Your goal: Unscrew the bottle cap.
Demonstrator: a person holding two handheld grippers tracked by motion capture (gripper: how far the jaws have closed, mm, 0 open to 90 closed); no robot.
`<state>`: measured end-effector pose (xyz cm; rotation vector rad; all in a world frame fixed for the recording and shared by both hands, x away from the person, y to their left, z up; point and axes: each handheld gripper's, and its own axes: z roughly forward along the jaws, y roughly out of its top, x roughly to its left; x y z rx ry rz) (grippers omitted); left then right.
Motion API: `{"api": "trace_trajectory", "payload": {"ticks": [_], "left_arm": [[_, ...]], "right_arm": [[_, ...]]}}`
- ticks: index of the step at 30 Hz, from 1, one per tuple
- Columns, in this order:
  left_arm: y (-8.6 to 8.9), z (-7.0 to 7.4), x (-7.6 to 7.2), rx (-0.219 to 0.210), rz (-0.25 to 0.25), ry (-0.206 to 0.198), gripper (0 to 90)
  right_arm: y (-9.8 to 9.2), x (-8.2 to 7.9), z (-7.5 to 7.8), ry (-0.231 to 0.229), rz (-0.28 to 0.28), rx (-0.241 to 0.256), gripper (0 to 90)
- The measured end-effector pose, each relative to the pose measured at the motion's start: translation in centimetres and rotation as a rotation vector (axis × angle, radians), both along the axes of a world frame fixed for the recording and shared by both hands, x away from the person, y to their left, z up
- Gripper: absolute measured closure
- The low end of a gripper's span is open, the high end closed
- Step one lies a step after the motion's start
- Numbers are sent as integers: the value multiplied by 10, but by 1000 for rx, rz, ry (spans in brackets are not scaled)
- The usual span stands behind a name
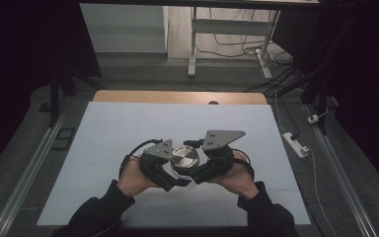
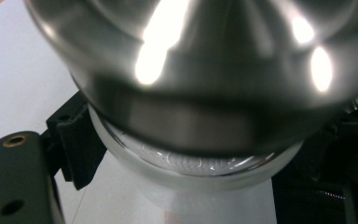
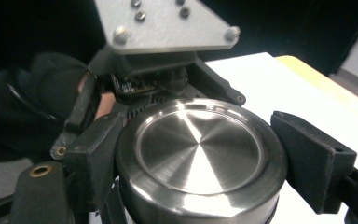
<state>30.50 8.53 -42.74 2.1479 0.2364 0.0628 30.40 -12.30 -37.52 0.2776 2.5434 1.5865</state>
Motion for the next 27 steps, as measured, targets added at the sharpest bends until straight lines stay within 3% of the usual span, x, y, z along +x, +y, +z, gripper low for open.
{"api": "trace_trajectory", "payload": {"ticks": [4, 19, 27], "left_arm": [[-1, -2, 2, 6, 10, 4, 159], [12, -7, 12, 21, 113, 7, 159], [16, -10, 18, 34, 162, 7, 160]], "right_arm": [[-4, 5, -1, 33, 8, 32, 196], [-15, 8, 1, -13, -76, 58, 196], [-18, 8, 0, -19, -91, 56, 196]]}}
